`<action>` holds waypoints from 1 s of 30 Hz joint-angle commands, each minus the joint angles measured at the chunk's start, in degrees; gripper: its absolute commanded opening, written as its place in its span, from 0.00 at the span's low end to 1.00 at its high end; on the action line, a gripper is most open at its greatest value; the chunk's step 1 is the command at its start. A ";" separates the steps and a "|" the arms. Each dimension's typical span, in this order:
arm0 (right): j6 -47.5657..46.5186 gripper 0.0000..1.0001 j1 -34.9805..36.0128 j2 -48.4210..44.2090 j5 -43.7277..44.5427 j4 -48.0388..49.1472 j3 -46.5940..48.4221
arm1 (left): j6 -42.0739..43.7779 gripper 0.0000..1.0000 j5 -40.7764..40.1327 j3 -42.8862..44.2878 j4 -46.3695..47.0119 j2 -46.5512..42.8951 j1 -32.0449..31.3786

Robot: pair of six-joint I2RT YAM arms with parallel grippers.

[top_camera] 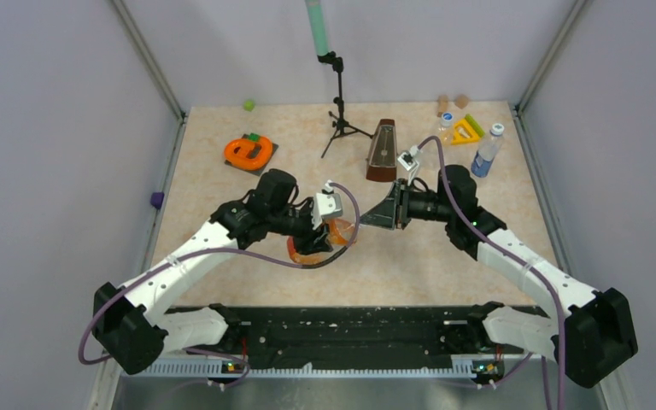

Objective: Unscrew the bottle caps
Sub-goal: Unscrew the bottle cap from the plastic bottle.

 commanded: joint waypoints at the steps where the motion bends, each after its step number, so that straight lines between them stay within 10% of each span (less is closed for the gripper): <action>1: -2.14 0.01 2.17 0.57 -4.13 -2.04 0.53 | -1.52 0.00 3.55 3.82 12.86 -0.87 0.20; 16: -0.73 0.58 2.08 0.85 1.42 -4.56 2.83 | 5.81 0.00 -8.75 2.52 6.72 -0.93 0.12; 30: 14.74 0.55 1.93 -3.79 15.08 8.01 -2.17 | 13.49 0.00 -17.55 -1.84 9.14 -3.24 -2.73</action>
